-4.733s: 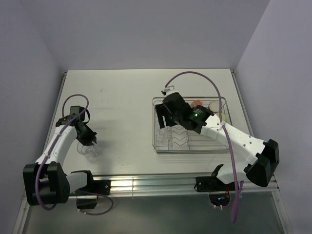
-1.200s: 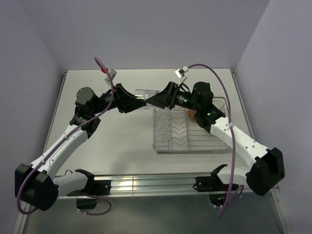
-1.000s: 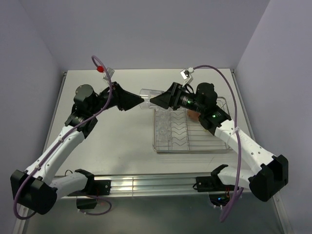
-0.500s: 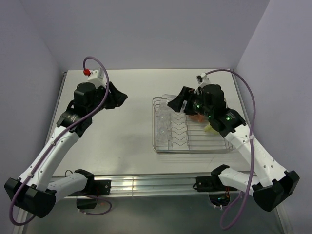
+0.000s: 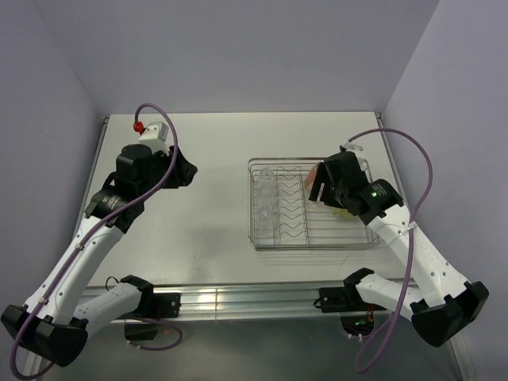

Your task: Load the cups into the dish rack

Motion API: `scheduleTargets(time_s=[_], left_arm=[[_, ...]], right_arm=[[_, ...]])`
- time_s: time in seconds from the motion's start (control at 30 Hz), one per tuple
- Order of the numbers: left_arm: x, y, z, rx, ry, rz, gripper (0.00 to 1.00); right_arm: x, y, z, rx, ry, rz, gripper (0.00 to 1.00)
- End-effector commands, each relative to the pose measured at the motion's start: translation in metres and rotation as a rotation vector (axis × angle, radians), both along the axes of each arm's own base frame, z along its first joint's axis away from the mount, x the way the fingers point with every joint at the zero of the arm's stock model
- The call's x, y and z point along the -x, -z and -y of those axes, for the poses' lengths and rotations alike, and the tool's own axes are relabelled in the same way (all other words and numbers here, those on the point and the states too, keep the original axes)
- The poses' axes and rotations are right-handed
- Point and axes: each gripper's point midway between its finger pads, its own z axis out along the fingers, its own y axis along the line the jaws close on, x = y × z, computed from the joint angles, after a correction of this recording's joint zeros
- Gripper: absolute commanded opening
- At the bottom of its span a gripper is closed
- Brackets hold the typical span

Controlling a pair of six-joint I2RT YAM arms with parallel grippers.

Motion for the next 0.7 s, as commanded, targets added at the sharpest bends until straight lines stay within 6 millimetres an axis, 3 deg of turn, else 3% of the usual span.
scheduleTargets(time_s=[0.0, 0.4, 0.67], left_arm=[[0.000, 0.003, -0.006, -0.038, -0.003, 0.025, 0.52], [0.002, 0.012, -0.002, -0.038, 0.020, -0.001, 0.52], [0.001, 0.017, 0.000, -0.040, 0.028, -0.017, 0.51]], right_arm=[[0.003, 0.015, 0.024, 0.082, 0.096, -0.028, 0.00], [-0.007, 0.062, 0.029, 0.127, 0.113, -0.131, 0.01], [-0.013, 0.080, 0.024, 0.104, 0.086, -0.164, 0.04]])
